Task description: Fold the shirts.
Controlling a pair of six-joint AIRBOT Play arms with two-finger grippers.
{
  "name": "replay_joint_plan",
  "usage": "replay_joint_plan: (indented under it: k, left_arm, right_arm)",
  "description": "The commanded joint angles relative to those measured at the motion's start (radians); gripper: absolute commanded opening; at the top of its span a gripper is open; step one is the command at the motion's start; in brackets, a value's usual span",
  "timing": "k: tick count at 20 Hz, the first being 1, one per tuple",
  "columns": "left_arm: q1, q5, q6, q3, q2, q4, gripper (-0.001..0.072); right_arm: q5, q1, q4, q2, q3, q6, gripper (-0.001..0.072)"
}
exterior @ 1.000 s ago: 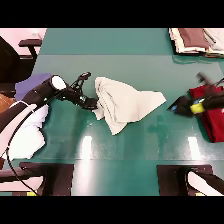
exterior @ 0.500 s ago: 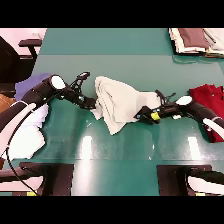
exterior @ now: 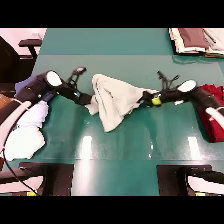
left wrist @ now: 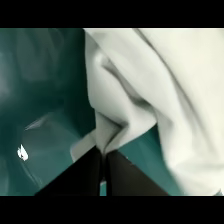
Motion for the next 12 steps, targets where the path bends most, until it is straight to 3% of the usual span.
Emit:
replay_joint_plan:
  k: [1,5,12]
  left_arm:
    - [0.085,0.016,-0.032,0.084,0.11,0.054,0.0024]
    - [0.132,0.011,-0.032,0.252,0.316,0.151,0.0024]
    - [0.132,0.005,-0.032,0.584,0.579,0.177,0.0024]
  right_arm:
    - [0.139,-0.121,-0.251,0.146,0.148,0.038,0.0017]
    - [0.268,-0.259,-0.379,0.32,0.39,0.039,0.0017]
    - [0.329,-0.42,-0.414,0.517,0.728,0.033,0.0017]
